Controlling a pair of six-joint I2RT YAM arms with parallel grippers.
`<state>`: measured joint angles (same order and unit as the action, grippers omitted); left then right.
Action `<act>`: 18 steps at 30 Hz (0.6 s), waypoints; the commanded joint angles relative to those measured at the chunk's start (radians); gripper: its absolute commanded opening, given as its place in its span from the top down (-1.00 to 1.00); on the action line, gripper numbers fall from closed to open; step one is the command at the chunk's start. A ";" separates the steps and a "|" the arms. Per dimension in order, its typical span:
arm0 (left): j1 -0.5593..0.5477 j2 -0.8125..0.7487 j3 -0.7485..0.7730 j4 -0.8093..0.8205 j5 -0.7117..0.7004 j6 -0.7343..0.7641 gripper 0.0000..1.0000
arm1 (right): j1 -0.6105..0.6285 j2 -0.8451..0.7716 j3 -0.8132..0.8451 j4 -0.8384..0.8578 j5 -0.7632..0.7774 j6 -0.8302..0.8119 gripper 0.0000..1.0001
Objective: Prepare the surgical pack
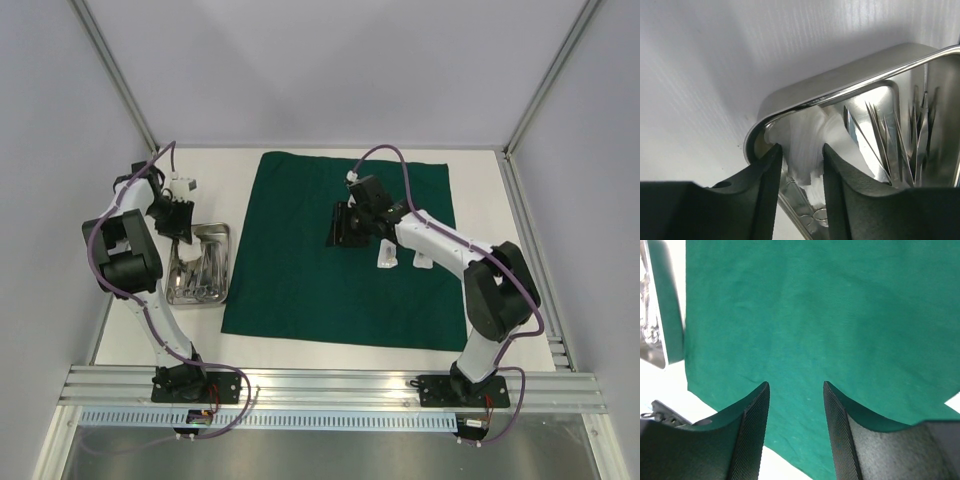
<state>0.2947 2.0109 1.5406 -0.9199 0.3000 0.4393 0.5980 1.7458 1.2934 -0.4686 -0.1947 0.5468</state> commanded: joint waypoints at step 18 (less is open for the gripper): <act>-0.040 -0.107 0.027 0.052 -0.105 0.058 -0.31 | -0.072 -0.146 0.006 -0.091 0.090 -0.047 -0.04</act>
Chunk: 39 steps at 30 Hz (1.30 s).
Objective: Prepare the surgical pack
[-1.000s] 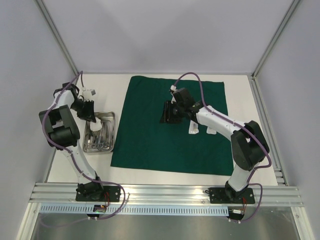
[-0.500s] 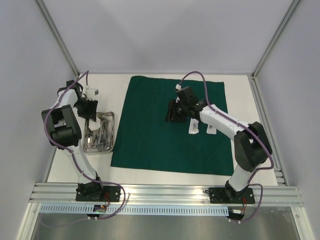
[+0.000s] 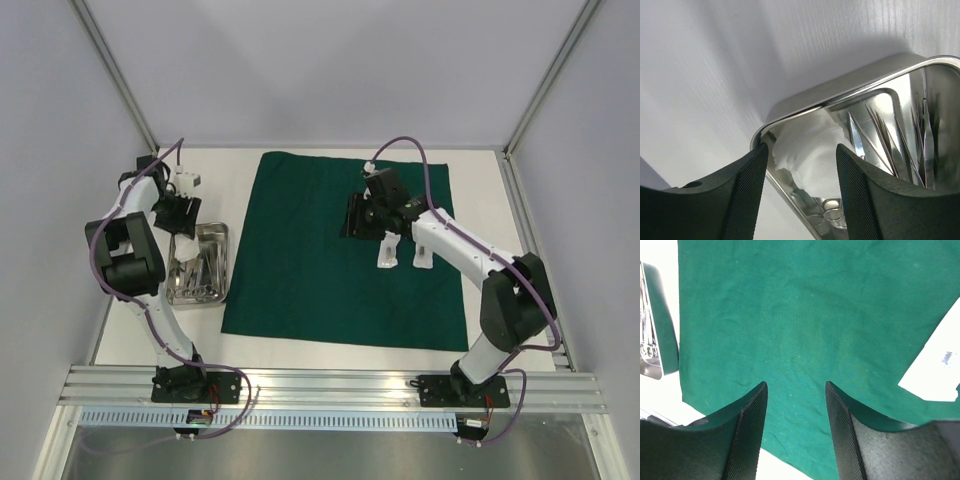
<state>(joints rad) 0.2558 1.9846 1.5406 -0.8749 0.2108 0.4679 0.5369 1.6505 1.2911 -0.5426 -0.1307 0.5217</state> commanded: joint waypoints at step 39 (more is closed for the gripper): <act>-0.001 -0.391 -0.254 -0.087 0.182 -0.063 -0.33 | -0.222 0.187 -0.081 -0.028 0.164 -0.104 0.83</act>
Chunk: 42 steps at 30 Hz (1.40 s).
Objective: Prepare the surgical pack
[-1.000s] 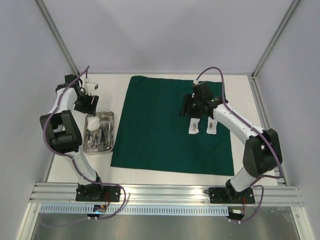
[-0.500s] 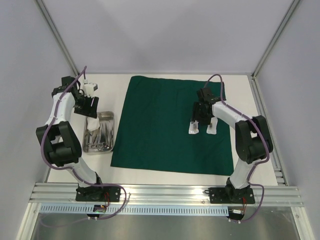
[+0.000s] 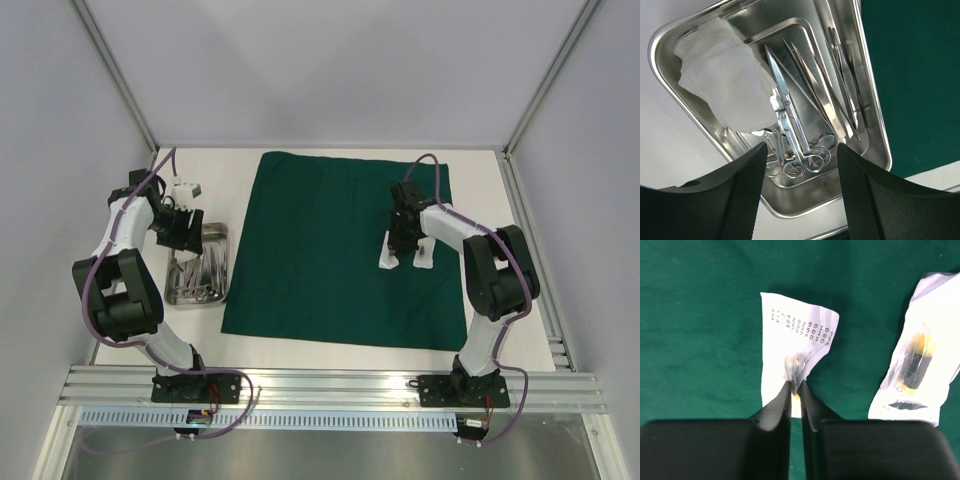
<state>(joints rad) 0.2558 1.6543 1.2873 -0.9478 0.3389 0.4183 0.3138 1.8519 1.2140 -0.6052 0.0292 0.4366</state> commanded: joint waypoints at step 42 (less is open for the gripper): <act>-0.362 -0.168 -0.019 0.006 0.516 -0.108 -0.43 | 0.588 -0.099 0.176 0.519 -0.161 0.271 0.99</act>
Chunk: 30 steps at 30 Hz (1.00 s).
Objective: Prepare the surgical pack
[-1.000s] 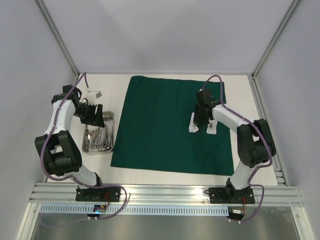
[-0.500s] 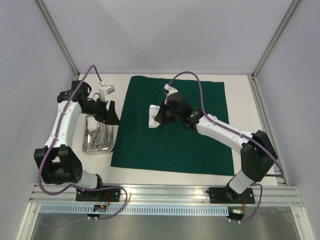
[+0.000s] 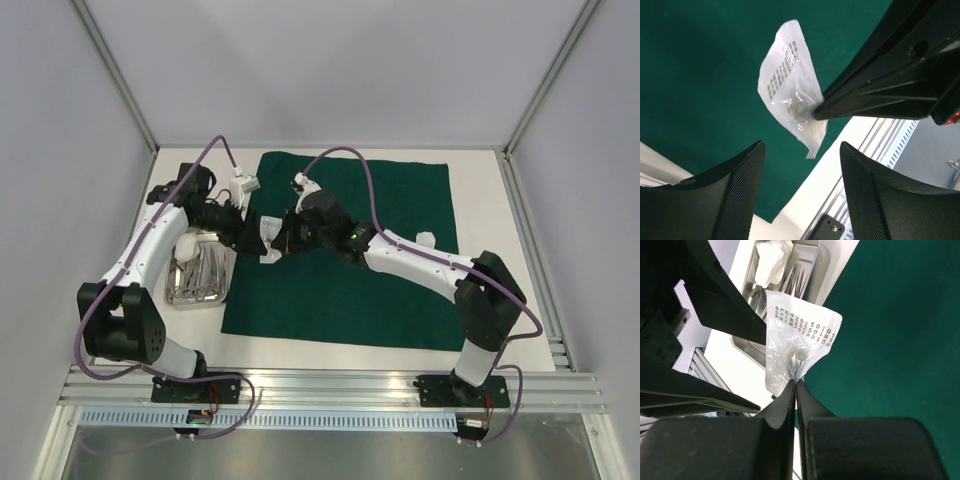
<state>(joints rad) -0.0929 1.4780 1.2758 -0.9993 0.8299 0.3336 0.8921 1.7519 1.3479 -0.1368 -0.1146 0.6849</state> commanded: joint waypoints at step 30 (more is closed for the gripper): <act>0.327 0.235 0.049 0.005 -0.178 -0.036 1.00 | -0.125 -0.129 -0.073 -0.132 0.079 -0.056 -0.19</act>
<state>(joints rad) 0.1848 1.6928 1.2793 -0.9653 0.6765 0.2790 0.8036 1.7084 1.2957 -0.2356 -0.0933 0.6651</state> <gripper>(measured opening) 0.007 0.594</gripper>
